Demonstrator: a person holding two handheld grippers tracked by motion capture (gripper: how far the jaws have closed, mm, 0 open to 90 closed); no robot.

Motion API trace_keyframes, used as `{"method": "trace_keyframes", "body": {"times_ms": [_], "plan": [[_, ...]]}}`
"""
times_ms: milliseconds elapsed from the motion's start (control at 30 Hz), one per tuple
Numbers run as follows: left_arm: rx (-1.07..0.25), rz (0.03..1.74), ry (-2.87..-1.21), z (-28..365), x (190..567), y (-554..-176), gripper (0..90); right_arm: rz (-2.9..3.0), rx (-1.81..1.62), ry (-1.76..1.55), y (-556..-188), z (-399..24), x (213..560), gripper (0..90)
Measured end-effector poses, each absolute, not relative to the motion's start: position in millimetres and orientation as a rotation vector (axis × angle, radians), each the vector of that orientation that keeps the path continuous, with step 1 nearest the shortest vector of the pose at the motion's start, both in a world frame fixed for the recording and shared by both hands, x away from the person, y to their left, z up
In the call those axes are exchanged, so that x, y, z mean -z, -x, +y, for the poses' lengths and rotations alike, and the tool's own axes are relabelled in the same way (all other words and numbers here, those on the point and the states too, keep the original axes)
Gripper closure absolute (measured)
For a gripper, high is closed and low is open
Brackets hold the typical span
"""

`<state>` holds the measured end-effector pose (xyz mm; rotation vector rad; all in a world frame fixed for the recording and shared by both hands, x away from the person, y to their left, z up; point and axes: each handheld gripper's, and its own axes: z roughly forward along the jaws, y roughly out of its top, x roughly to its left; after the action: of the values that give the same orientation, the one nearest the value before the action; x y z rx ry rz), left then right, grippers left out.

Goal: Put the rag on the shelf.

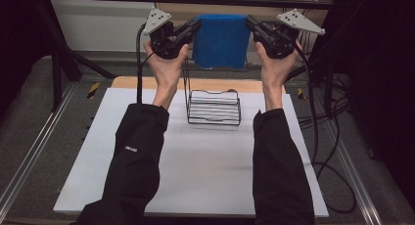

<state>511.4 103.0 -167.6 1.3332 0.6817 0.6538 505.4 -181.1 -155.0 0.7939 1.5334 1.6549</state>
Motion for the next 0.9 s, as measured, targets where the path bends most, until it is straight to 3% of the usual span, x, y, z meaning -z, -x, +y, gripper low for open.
{"method": "trace_keyframes", "body": {"times_ms": [900], "plan": [[-0.645,0.66,-1.463,117.0,218.8,-503.2,84.7,1.708,-1.613,-0.821,-495.8,-181.8,202.3,86.6]]}}
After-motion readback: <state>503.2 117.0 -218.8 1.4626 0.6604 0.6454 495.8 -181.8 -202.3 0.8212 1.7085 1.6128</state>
